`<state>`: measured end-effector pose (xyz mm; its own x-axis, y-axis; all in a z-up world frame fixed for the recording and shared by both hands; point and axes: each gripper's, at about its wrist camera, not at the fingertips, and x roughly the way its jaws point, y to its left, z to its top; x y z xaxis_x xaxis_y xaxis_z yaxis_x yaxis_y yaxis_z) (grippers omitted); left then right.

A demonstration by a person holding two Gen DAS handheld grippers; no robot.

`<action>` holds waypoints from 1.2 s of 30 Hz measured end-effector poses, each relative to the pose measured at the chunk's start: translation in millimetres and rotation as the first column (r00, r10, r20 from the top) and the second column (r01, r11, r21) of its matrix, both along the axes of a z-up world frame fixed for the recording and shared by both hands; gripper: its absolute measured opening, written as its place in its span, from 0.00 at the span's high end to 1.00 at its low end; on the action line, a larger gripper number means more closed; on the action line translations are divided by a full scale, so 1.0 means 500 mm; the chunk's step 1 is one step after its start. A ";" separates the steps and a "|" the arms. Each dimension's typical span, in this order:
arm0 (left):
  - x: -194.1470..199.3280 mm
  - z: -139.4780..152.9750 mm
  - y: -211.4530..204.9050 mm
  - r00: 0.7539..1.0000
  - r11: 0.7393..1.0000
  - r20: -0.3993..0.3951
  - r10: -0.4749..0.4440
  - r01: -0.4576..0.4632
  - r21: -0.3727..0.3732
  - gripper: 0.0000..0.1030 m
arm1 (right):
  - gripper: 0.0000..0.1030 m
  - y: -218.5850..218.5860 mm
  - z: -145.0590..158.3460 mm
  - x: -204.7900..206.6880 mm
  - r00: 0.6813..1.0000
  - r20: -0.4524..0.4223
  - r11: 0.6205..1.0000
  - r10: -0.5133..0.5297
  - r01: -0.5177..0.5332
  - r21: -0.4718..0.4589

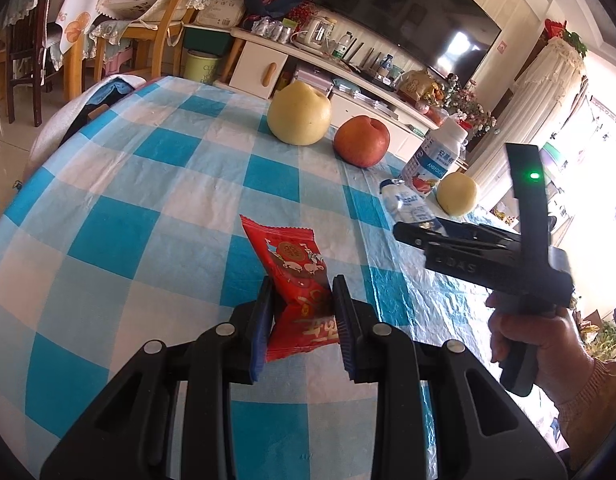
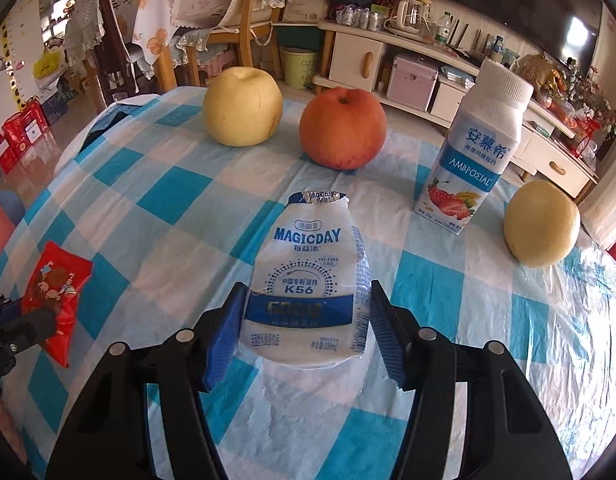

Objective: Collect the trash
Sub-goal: 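Carry the wrapper and pouch over the pink bucket and open both tools to drop them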

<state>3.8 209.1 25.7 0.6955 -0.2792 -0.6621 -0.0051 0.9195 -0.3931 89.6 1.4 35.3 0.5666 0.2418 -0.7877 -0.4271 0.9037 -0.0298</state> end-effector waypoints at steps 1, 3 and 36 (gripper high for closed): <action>-0.005 0.002 0.002 1.000 1.000 0.004 0.004 -0.004 0.003 0.70 | 0.41 0.001 0.013 -0.011 1.000 0.006 1.000 -0.001 0.001 0.010; -0.015 0.006 0.004 1.000 1.000 0.013 0.012 -0.012 0.009 0.70 | 0.41 0.004 0.031 -0.030 1.000 0.010 1.000 -0.007 0.006 0.027; -0.290 0.091 0.301 0.830 0.854 0.204 0.518 -0.514 -0.080 0.70 | 0.41 0.305 0.123 -0.380 0.952 0.008 0.927 0.305 -0.299 0.226</action>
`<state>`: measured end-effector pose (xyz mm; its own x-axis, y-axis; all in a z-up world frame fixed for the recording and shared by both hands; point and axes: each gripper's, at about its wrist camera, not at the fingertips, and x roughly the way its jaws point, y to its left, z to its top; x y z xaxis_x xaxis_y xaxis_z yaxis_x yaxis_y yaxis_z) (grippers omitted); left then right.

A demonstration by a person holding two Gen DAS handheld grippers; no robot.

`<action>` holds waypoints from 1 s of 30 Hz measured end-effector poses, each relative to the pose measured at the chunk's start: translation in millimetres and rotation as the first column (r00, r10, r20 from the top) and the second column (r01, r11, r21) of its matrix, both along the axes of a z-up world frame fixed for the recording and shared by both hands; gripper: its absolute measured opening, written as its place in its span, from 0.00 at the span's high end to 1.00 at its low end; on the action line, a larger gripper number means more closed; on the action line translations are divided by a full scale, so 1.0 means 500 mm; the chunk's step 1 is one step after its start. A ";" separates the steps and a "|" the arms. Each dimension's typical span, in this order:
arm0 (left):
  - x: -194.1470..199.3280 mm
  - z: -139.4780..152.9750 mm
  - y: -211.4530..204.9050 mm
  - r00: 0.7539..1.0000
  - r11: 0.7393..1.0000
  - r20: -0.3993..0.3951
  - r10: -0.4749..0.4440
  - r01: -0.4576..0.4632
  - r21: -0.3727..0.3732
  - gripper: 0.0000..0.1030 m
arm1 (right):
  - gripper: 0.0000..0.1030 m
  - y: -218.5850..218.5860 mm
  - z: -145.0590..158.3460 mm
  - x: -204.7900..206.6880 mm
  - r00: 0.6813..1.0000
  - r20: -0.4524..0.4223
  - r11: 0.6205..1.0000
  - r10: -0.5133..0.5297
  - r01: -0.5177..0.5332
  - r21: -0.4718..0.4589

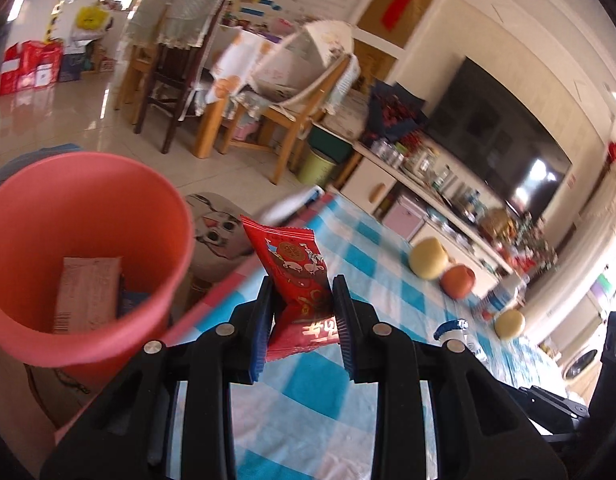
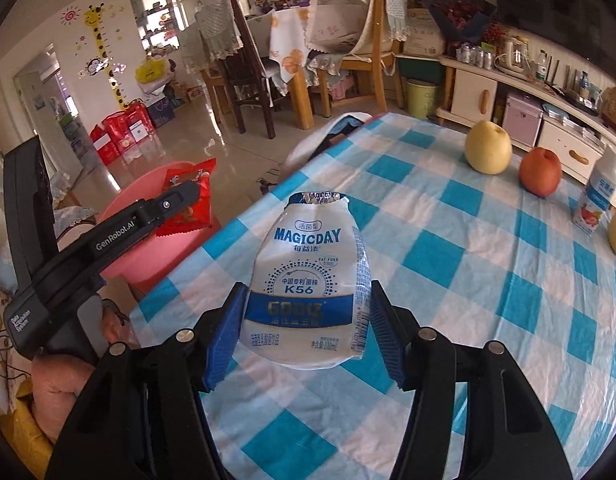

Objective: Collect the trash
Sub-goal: 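Carry the wrapper and pouch over the pink bucket and open both tools to drop them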

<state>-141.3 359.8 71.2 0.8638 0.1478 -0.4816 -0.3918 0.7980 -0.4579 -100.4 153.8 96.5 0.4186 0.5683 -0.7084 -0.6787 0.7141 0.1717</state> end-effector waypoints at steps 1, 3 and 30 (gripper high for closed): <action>-0.008 0.000 0.019 0.999 0.999 0.007 0.032 -0.031 -0.015 0.70 | 0.41 0.022 0.008 0.000 1.000 0.004 1.000 0.018 -0.018 0.002; -0.021 -0.002 0.052 0.996 0.996 0.017 0.085 -0.084 -0.036 0.70 | 0.41 0.064 0.021 -0.001 0.998 0.015 0.999 0.054 -0.054 0.003; -0.124 -0.042 0.304 0.914 0.902 0.014 0.404 -0.397 -0.168 0.41 | 0.23 0.469 -0.059 0.006 0.957 0.081 0.959 0.280 -0.274 -0.077</action>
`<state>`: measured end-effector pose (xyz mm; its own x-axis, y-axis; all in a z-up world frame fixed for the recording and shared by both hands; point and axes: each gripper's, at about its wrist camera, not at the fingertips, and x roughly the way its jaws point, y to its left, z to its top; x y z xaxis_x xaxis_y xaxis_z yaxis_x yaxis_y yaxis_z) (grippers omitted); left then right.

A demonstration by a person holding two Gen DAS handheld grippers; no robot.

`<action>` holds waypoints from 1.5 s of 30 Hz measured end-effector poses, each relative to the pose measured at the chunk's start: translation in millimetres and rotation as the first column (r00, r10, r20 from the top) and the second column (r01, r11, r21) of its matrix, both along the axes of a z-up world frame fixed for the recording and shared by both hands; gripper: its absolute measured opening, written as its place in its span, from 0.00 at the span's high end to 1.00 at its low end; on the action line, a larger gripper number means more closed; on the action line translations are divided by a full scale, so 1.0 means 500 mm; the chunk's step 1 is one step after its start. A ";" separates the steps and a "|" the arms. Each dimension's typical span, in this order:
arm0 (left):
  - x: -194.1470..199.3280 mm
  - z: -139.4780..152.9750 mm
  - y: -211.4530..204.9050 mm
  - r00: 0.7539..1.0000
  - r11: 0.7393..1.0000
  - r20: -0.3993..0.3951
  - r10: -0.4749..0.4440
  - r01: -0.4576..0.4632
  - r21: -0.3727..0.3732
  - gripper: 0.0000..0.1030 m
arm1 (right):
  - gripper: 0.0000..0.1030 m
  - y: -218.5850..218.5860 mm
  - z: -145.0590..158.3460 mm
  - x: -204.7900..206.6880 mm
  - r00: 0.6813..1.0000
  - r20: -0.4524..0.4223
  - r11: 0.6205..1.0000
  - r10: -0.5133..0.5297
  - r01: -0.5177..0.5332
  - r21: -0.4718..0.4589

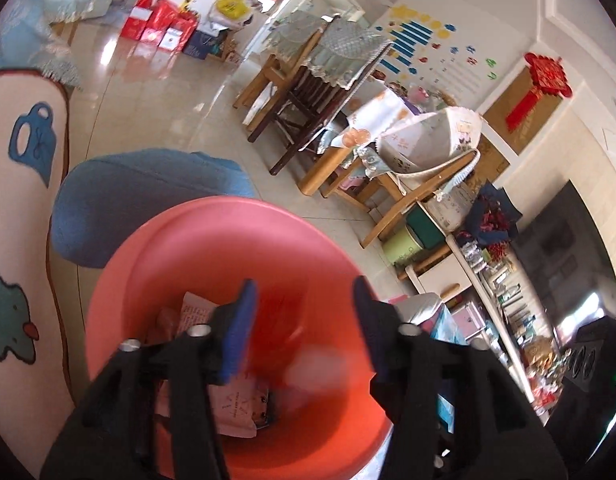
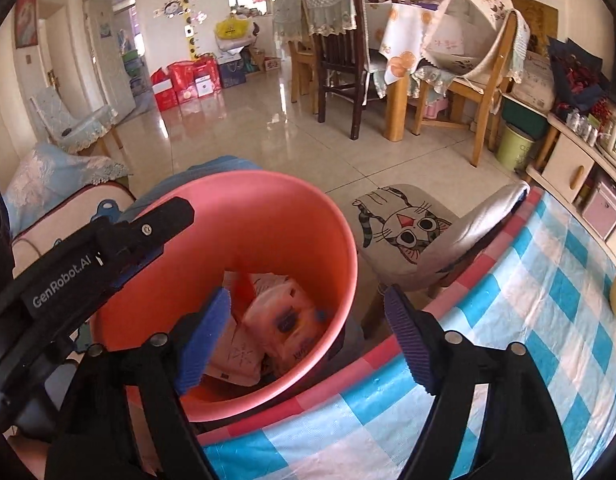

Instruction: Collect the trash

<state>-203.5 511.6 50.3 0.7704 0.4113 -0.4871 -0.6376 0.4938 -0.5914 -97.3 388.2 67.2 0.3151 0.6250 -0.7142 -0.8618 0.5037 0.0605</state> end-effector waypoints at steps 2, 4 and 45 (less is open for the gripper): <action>0.013 0.006 -0.010 1.000 0.999 -0.019 -0.023 0.023 0.029 0.31 | 0.21 -0.014 0.002 -0.001 1.000 0.021 1.000 -0.022 0.022 0.001; 0.018 0.012 -0.021 0.999 0.998 -0.036 -0.035 0.037 0.057 0.24 | 0.18 -0.032 0.007 -0.003 0.997 0.055 0.998 -0.054 0.055 -0.006; 0.152 0.046 -0.404 0.881 0.816 -0.303 -0.364 0.458 0.352 0.06 | 0.14 -0.563 0.075 -0.039 0.919 0.210 0.930 -0.334 0.358 -0.086</action>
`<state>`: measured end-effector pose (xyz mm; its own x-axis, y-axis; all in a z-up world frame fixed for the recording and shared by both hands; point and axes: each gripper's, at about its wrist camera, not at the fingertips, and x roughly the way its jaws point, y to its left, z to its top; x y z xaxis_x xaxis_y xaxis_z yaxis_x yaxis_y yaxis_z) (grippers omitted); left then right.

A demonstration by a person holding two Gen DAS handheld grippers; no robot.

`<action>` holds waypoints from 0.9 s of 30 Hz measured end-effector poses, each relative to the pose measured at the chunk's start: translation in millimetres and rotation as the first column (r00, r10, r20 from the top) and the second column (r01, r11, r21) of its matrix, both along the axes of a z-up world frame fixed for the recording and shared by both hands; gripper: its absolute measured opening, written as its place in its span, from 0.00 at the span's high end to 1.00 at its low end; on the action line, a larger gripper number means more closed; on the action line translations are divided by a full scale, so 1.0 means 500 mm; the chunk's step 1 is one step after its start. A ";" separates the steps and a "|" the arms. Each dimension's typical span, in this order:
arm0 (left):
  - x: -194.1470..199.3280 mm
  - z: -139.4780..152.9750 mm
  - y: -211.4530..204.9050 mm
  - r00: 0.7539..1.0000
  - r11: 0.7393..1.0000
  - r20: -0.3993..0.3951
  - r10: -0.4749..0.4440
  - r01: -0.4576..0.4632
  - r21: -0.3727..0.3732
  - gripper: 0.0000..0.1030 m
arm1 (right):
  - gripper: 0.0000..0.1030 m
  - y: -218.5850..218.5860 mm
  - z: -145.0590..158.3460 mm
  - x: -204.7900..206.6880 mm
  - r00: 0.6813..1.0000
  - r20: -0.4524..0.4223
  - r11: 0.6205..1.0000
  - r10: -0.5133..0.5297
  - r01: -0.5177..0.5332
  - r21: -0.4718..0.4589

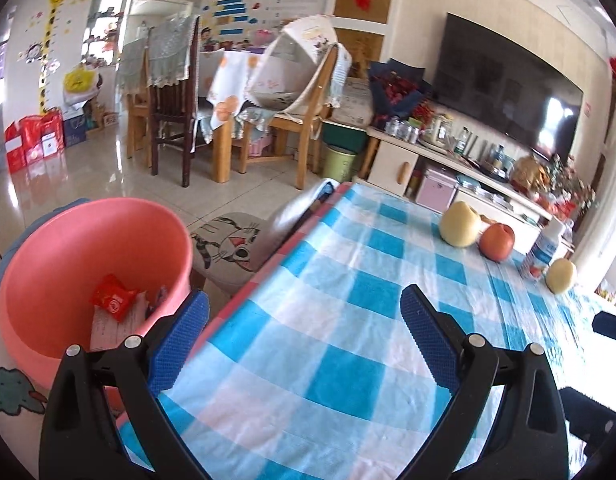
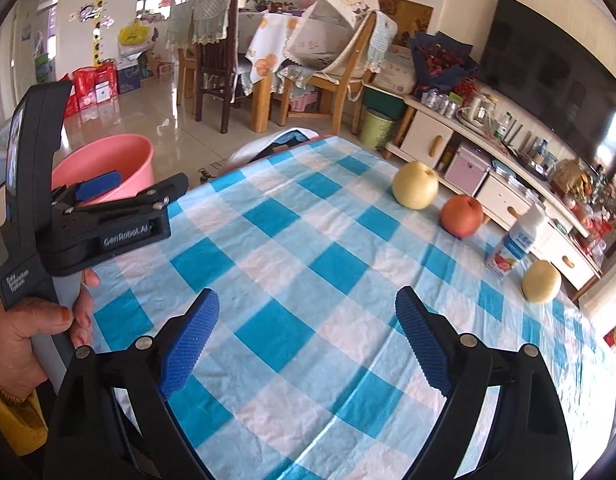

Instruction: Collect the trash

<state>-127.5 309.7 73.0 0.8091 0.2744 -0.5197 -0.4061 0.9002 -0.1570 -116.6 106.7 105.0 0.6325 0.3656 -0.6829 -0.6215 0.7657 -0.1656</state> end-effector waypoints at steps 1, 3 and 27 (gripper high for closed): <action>0.000 0.001 -0.012 1.000 1.000 -0.001 -0.008 0.008 0.015 0.06 | 0.14 -0.010 0.003 0.001 1.000 0.000 1.000 -0.007 0.007 0.009; 0.003 0.003 -0.035 1.000 0.999 -0.004 -0.022 0.022 0.044 0.05 | 0.14 -0.031 0.010 0.000 1.000 0.013 0.999 -0.023 0.023 0.024; -0.007 0.082 -0.295 0.986 0.965 -0.025 -0.163 0.165 0.205 0.04 | 0.12 -0.319 0.086 0.015 0.947 0.085 0.922 -0.311 0.278 0.270</action>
